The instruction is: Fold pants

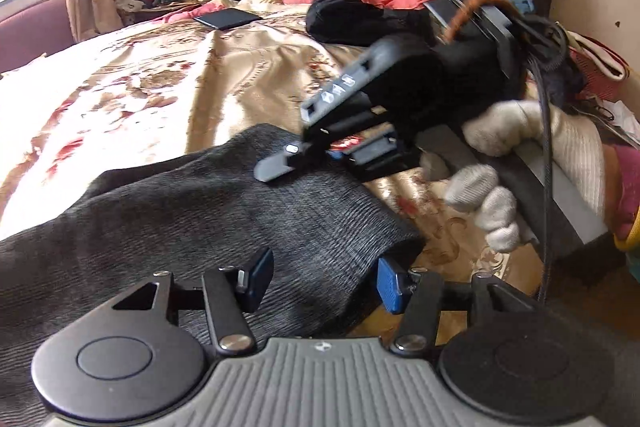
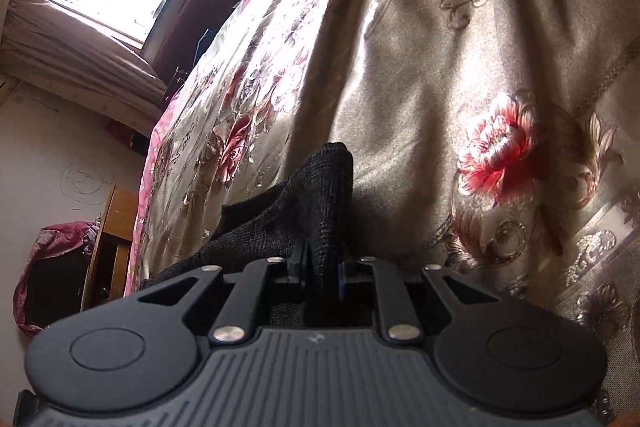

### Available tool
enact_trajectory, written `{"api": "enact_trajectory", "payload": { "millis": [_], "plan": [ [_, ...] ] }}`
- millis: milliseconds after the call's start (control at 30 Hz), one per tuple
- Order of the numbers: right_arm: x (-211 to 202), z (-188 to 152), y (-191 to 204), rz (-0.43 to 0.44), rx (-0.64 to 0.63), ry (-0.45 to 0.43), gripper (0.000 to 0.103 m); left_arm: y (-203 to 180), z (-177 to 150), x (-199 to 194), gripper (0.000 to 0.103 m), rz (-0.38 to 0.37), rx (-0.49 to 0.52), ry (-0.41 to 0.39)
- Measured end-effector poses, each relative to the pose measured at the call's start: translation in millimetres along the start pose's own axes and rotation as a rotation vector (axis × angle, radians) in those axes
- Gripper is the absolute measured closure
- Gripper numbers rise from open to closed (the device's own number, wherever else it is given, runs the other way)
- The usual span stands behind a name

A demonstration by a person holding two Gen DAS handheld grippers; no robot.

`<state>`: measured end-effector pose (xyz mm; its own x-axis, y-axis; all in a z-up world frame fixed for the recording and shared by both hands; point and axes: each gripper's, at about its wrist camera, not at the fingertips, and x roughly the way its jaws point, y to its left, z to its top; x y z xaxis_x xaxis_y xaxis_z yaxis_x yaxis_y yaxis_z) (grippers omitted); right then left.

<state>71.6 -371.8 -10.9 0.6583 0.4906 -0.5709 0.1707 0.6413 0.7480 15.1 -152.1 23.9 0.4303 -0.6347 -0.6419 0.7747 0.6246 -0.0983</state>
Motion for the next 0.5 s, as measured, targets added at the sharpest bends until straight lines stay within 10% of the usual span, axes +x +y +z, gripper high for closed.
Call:
{"api": "enact_trajectory", "payload": {
  "millis": [500],
  "plan": [
    [-7, -34, 23, -0.067, 0.022, -0.008, 0.095, 56, -9, -39, 0.036, 0.163, -0.122, -0.039]
  ]
}}
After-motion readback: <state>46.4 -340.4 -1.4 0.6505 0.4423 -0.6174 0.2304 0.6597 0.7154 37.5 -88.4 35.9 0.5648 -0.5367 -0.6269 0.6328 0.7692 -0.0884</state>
